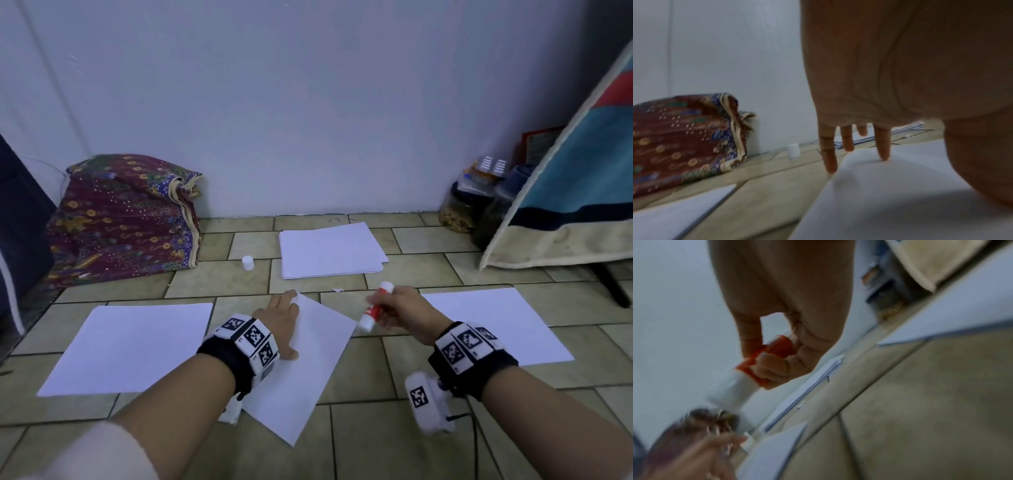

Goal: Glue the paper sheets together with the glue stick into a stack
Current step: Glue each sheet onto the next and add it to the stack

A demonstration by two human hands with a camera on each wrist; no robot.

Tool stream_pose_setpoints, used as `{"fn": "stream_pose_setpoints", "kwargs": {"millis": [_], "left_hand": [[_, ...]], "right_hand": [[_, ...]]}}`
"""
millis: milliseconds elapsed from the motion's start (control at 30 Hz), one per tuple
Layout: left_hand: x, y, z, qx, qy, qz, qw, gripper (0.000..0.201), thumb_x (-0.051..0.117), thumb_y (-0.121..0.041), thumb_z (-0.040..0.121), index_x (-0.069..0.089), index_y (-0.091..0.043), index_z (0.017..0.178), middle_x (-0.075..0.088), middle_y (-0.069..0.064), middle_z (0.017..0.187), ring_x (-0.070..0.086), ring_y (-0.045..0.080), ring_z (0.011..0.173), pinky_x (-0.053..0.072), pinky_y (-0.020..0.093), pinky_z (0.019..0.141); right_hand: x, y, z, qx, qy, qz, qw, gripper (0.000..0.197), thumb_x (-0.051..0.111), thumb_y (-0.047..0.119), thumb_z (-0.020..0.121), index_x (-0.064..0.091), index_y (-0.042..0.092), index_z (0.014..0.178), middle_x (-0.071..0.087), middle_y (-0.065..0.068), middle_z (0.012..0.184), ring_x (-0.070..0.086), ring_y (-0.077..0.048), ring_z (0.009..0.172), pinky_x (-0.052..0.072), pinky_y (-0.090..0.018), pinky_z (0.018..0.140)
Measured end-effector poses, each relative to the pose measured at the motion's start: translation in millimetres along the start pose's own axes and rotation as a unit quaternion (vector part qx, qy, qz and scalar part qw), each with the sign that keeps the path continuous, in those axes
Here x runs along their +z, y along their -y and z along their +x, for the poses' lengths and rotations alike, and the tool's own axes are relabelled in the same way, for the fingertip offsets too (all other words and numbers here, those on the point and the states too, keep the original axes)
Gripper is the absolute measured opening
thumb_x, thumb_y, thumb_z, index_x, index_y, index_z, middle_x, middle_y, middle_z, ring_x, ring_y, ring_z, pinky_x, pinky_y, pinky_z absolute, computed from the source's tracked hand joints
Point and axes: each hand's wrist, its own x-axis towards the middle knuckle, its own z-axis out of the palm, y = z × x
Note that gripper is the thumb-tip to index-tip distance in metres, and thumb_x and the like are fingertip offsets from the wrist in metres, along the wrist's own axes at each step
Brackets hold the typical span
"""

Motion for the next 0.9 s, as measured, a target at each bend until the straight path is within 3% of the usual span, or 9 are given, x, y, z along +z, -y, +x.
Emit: {"fn": "stream_pose_setpoints", "kwargs": {"millis": [100, 167, 233, 367, 467, 533, 633, 767, 900], "left_hand": [[2.8, -3.5, -2.0, 0.072, -0.014, -0.037, 0.997, 0.065, 0.059, -0.028, 0.092, 0.024, -0.017, 0.145, -0.011, 0.001, 0.159, 0.003, 0.024, 0.145, 0.040, 0.040, 0.104], [3.9, -5.1, -3.0, 0.090, -0.008, -0.006, 0.996, 0.071, 0.053, -0.033, 0.095, 0.011, -0.028, 0.153, -0.013, -0.004, 0.159, 0.007, 0.023, 0.145, 0.041, 0.040, 0.103], [4.0, -6.7, -4.9, 0.068, -0.016, 0.012, 0.997, 0.074, 0.052, -0.044, 0.094, 0.010, -0.029, 0.154, -0.013, -0.004, 0.160, 0.010, 0.022, 0.145, 0.042, 0.041, 0.102], [1.8, -10.8, -6.8, 0.010, -0.060, -0.033, 0.998, 0.073, 0.059, -0.053, 0.087, 0.038, -0.006, 0.139, 0.004, 0.001, 0.158, 0.023, 0.020, 0.139, 0.042, 0.038, 0.100], [7.0, -11.6, -1.1, -0.019, -0.073, -0.081, 0.994, 0.079, 0.064, -0.055, 0.082, 0.037, -0.003, 0.136, 0.011, 0.004, 0.156, 0.025, 0.020, 0.139, 0.039, 0.040, 0.105], [10.7, -11.7, 3.7, -0.031, -0.076, -0.097, 0.992, 0.080, 0.065, -0.054, 0.081, 0.033, -0.006, 0.136, 0.021, 0.006, 0.152, 0.030, 0.024, 0.135, 0.039, 0.043, 0.104], [12.3, -11.9, 5.9, -0.031, -0.060, -0.075, 0.995, 0.086, 0.059, -0.054, 0.086, 0.020, -0.006, 0.147, 0.016, 0.007, 0.157, 0.025, 0.025, 0.139, 0.036, 0.042, 0.107], [13.7, -10.0, 5.6, -0.026, -0.064, -0.078, 0.995, 0.090, 0.057, -0.056, 0.087, 0.014, -0.008, 0.151, 0.011, 0.002, 0.160, 0.020, 0.023, 0.141, 0.035, 0.040, 0.107], [14.7, -8.7, 5.2, -0.029, -0.054, -0.085, 0.995, 0.092, 0.056, -0.055, 0.088, 0.009, -0.010, 0.152, 0.008, 0.000, 0.161, 0.016, 0.022, 0.143, 0.034, 0.041, 0.108]], "right_hand": [[-0.2, 3.3, 5.2, 0.058, -0.039, 0.144, 0.987, 0.013, 0.061, 0.011, 0.091, 0.058, 0.003, 0.081, 0.060, -0.010, 0.068, 0.055, -0.013, 0.048, 0.047, -0.019, 0.046], [3.7, 4.3, 10.0, 0.045, -0.044, 0.137, 0.989, 0.012, 0.061, 0.009, 0.091, 0.058, 0.002, 0.082, 0.062, -0.011, 0.069, 0.058, -0.013, 0.049, 0.049, -0.019, 0.047], [12.5, 5.1, 14.1, 0.011, -0.043, 0.076, 0.996, 0.011, 0.063, 0.008, 0.090, 0.058, 0.003, 0.082, 0.065, -0.012, 0.073, 0.059, -0.015, 0.053, 0.052, -0.020, 0.050], [34.6, 9.2, 22.6, -0.061, -0.066, -0.029, 0.996, 0.013, 0.062, 0.011, 0.092, 0.053, 0.008, 0.083, 0.064, -0.010, 0.080, 0.061, -0.018, 0.061, 0.057, -0.029, 0.063], [49.2, 14.4, 33.6, -0.092, -0.081, -0.100, 0.987, 0.015, 0.062, 0.016, 0.092, 0.050, 0.015, 0.083, 0.065, -0.013, 0.089, 0.065, -0.026, 0.071, 0.058, -0.044, 0.076], [59.2, 18.9, 40.0, -0.109, -0.065, -0.137, 0.982, 0.013, 0.063, 0.017, 0.091, 0.051, 0.016, 0.086, 0.065, -0.015, 0.094, 0.067, -0.033, 0.083, 0.057, -0.048, 0.080], [76.1, 25.2, 46.7, -0.137, -0.038, -0.219, 0.965, 0.012, 0.061, 0.015, 0.091, 0.052, 0.009, 0.098, 0.065, -0.014, 0.096, 0.065, -0.032, 0.087, 0.054, -0.043, 0.082], [89.8, 33.5, 50.2, -0.134, 0.013, -0.340, 0.931, 0.008, 0.050, 0.012, 0.095, 0.043, 0.011, 0.100, 0.065, -0.015, 0.103, 0.057, -0.025, 0.084, 0.044, -0.029, 0.072], [86.4, 37.4, 47.2, -0.156, 0.078, -0.430, 0.886, 0.009, 0.046, 0.006, 0.093, 0.040, 0.012, 0.095, 0.068, -0.014, 0.097, 0.061, -0.029, 0.086, 0.045, -0.032, 0.071]]}}
